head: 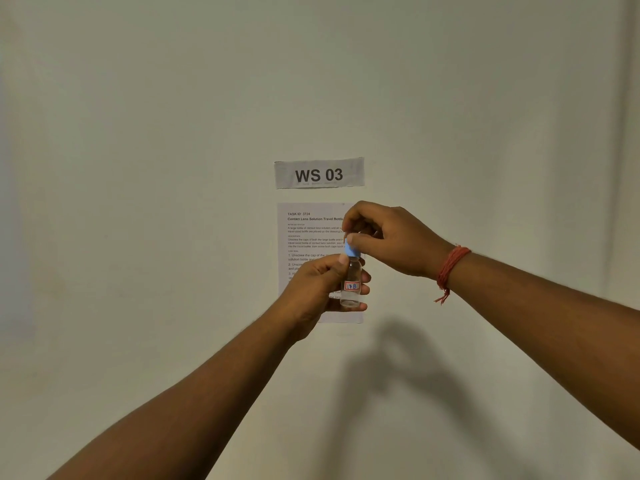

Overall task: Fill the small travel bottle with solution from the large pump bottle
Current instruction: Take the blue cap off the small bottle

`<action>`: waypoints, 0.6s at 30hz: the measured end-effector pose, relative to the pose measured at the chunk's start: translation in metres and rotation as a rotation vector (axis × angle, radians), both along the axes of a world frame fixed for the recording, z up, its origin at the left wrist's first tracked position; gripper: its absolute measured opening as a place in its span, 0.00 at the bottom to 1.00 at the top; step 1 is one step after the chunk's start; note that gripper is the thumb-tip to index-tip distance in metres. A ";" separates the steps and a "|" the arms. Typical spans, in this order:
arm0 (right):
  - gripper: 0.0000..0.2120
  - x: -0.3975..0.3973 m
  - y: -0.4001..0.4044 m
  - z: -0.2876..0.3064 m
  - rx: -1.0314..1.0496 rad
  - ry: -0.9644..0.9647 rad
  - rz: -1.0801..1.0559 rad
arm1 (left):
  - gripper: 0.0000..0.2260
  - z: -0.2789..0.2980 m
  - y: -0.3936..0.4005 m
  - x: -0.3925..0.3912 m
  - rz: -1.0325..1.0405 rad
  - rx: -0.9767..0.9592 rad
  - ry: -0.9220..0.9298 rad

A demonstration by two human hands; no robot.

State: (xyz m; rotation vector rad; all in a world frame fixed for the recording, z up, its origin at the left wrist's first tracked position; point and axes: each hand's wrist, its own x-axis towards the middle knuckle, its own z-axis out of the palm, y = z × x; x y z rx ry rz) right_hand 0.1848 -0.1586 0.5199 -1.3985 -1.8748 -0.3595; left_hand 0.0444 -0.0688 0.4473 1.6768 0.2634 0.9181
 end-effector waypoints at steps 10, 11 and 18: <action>0.03 0.000 0.001 -0.001 0.042 0.033 0.007 | 0.17 -0.005 0.002 0.000 -0.012 0.006 -0.012; 0.03 0.000 0.001 -0.001 0.049 0.033 0.005 | 0.16 -0.006 0.002 0.000 -0.014 0.005 -0.012; 0.03 0.008 0.001 -0.017 0.067 0.034 -0.001 | 0.15 -0.018 0.003 0.001 -0.019 -0.015 -0.019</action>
